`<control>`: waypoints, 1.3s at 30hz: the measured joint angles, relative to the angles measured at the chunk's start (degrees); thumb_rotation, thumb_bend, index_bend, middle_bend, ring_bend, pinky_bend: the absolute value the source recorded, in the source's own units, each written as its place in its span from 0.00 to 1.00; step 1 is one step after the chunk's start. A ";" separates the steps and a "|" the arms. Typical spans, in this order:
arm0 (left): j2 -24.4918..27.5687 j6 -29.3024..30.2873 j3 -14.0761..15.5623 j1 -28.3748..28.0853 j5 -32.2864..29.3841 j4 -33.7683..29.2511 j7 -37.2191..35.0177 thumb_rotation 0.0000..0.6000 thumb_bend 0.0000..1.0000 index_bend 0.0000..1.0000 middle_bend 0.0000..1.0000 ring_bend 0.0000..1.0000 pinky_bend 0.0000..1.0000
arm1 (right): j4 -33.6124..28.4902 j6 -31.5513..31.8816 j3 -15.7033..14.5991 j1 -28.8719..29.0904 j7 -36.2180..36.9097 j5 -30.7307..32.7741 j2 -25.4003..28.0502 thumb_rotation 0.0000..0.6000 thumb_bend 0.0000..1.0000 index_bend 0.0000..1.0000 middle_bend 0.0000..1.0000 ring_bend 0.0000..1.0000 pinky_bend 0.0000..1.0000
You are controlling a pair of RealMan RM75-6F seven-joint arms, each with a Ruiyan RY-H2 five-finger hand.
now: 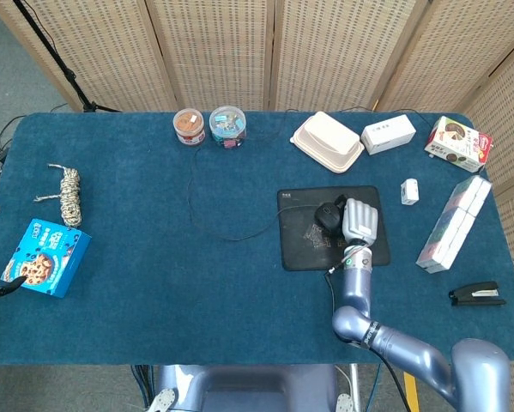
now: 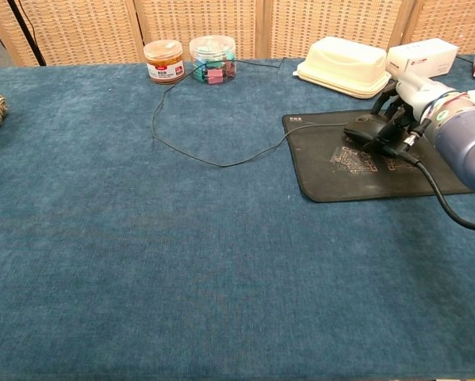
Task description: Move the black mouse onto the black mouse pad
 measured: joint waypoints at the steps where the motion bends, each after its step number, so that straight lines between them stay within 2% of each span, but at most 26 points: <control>1: 0.02 0.00 0.00 0.00 0.00 0.02 -0.09 1.00 0.06 0.00 0.00 0.00 0.00 | 0.40 -0.11 -0.11 -0.09 0.10 0.09 -0.08 1.00 0.27 0.43 0.48 0.42 0.35; 3: 0.04 0.08 -0.02 0.04 0.00 0.06 -0.21 1.00 0.06 0.00 0.00 0.00 0.00 | 0.89 -0.26 -0.31 -0.28 0.58 -0.01 -0.14 1.00 0.27 0.41 0.46 0.39 0.33; 11: 0.05 -0.01 0.02 0.00 0.15 -0.05 -0.26 1.00 0.06 0.00 0.00 0.00 0.00 | 0.45 -1.03 -0.85 -1.33 2.01 -0.38 0.72 1.00 0.27 0.28 0.22 0.17 0.19; 16: 0.08 0.09 0.09 0.03 0.38 -0.16 -0.38 1.00 0.06 0.00 0.00 0.00 0.00 | -1.02 -0.19 -1.12 -1.74 2.56 -1.54 1.41 1.00 0.27 0.22 0.13 0.11 0.12; 21: 0.22 0.20 0.09 0.07 0.52 -0.11 -0.96 1.00 0.06 0.00 0.00 0.00 0.00 | -4.33 1.45 -1.46 -2.38 2.66 -2.74 2.52 1.00 0.27 0.19 0.10 0.08 0.07; 27: 0.40 0.67 0.33 0.33 1.14 0.13 -1.69 1.00 0.06 0.00 0.00 0.00 0.00 | -12.03 5.28 -2.26 -3.82 1.86 -4.98 5.16 1.00 0.27 0.15 0.07 0.07 0.05; 33: 0.28 1.01 0.74 0.67 1.61 0.21 -1.37 1.00 0.06 0.00 0.00 0.00 0.00 | -24.77 10.08 -3.89 -6.89 1.03 -8.86 10.79 1.00 0.26 0.13 0.04 0.02 0.00; 37: 0.08 1.16 1.04 0.98 1.65 -0.15 -0.46 1.00 0.05 0.00 0.00 0.00 0.00 | -33.34 11.87 -6.72 -10.58 2.74 -14.72 17.74 1.00 0.03 0.03 0.00 0.00 0.00; 39: -0.07 1.36 1.21 1.27 1.55 -0.57 0.19 1.00 0.05 0.00 0.00 0.00 0.00 | -35.32 11.87 -8.56 -12.29 4.35 -17.90 21.04 1.00 0.00 0.01 0.00 0.00 0.00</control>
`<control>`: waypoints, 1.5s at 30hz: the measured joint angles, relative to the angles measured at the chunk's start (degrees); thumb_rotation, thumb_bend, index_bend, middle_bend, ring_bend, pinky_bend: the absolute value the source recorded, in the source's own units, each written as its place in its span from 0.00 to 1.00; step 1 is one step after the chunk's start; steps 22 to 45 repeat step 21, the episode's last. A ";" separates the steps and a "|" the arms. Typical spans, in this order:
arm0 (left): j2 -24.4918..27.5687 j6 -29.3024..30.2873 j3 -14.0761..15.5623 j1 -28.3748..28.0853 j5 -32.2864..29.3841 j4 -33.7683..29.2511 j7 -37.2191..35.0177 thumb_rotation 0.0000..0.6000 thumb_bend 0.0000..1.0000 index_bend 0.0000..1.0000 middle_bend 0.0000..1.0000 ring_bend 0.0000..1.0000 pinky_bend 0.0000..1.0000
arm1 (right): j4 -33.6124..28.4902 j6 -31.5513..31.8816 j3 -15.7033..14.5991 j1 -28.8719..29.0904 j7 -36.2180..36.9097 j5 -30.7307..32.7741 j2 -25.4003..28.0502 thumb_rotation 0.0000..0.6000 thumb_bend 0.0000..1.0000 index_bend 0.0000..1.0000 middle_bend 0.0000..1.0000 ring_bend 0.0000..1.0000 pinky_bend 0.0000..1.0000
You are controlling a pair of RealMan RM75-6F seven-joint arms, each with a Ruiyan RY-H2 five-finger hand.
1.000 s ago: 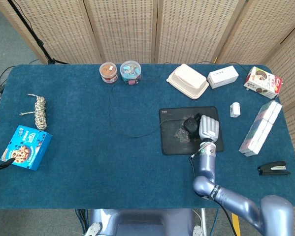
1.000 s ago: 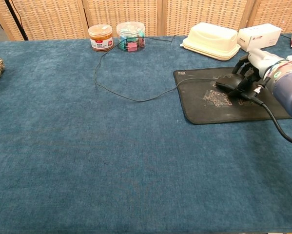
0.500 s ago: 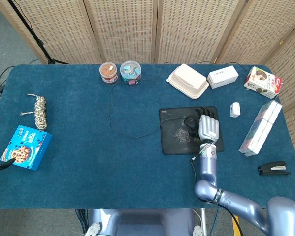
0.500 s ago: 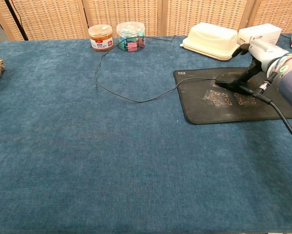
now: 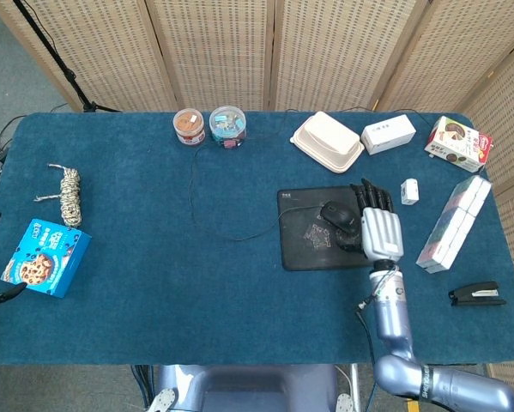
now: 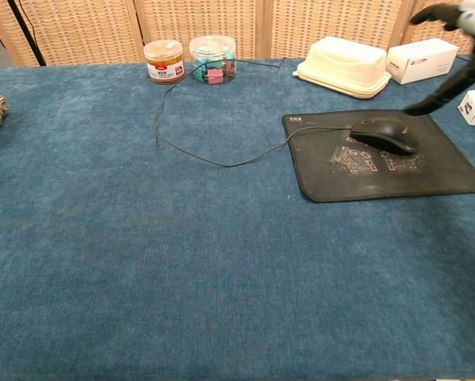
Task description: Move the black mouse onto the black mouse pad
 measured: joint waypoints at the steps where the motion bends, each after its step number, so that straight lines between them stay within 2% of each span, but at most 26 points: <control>1: -0.08 0.09 0.06 0.12 -0.05 -0.18 0.29 1.00 0.05 0.00 0.00 0.00 0.00 | -0.85 -0.08 -1.32 -1.11 1.30 -2.31 2.07 1.00 0.00 0.00 0.00 0.00 0.00; 8: -1.17 -0.29 0.78 0.69 -0.61 -1.43 2.41 1.00 0.05 0.00 0.00 0.00 0.00 | -1.29 -1.33 -8.60 -6.75 13.94 -15.86 11.82 1.00 0.00 0.00 0.00 0.00 0.00; 13: -2.67 -0.90 1.29 1.05 -1.42 -1.29 3.97 1.00 0.05 0.00 0.00 0.00 0.00 | 2.60 0.54 -13.42 -11.96 24.90 -25.16 16.86 1.00 0.00 0.00 0.00 0.00 0.00; 20: -5.16 -0.36 1.53 1.92 -2.42 0.75 6.87 1.00 0.05 0.00 0.00 0.00 0.00 | 11.43 8.60 -17.81 -19.16 30.94 -32.01 17.66 1.00 0.00 0.00 0.00 0.00 0.00; 45: -5.41 -0.35 1.53 2.00 -2.65 1.05 7.04 1.00 0.05 0.00 0.00 0.00 0.00 | 12.06 9.33 -18.17 -19.89 31.24 -32.41 17.46 1.00 0.00 0.00 0.00 0.00 0.00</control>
